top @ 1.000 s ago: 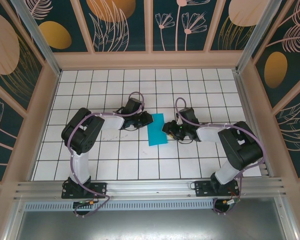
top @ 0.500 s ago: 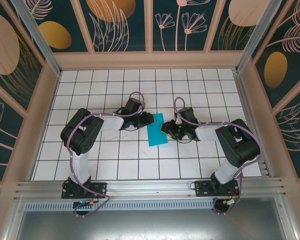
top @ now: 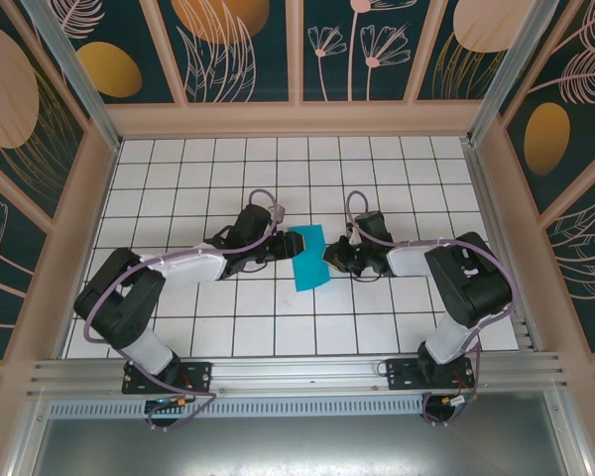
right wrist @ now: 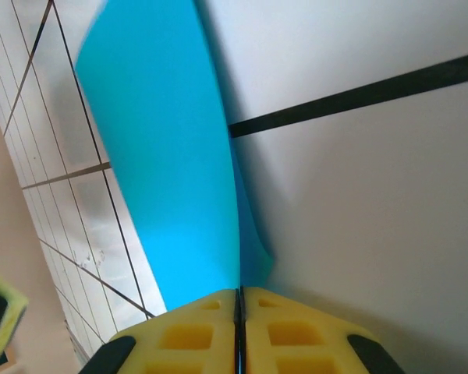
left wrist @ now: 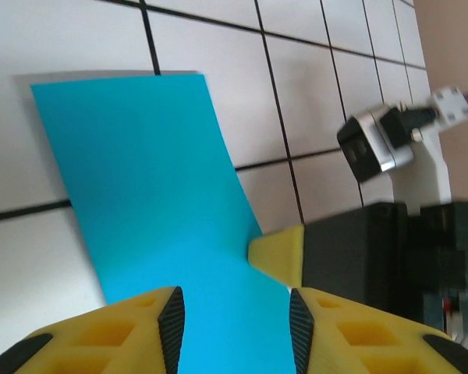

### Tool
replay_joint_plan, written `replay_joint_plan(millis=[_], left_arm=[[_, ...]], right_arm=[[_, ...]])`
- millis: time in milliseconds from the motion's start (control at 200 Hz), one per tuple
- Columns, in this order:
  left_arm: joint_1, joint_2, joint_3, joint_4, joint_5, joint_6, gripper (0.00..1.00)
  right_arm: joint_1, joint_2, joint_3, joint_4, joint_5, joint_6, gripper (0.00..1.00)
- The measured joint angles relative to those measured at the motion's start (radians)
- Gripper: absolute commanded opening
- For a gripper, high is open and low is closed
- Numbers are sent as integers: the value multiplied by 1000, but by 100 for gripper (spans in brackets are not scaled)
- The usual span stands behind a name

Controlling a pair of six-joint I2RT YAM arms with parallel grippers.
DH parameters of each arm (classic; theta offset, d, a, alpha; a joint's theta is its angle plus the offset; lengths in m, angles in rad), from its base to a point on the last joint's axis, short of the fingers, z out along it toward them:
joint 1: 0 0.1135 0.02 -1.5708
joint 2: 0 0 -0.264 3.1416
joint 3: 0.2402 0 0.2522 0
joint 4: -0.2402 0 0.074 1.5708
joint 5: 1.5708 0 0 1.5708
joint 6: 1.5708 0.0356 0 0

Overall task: Fold a paper plane with a square sheet of paper (pick it up from the middle)
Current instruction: Third fold the triangle at the center of the table.

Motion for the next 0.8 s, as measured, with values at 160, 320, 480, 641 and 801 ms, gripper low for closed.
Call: replay_joint_plan(millis=[160,320,480,641,801], left_arm=[[-78,-67,-35,-40,-103,69,46],[-195,-86,-35,-66,-201,164,49],[-299,-59,-19,-108,-270,238,52],[-362,22,54,-164,-340,294,54],[-422,97,150,-215,-414,340,56]], right_arm=[[0,-35,-47,47,6,84,7],[2,-81,-117,105,23,205,16],[5,-111,-123,108,35,238,22],[5,-112,-113,103,25,231,22],[5,-111,-87,103,3,217,21]])
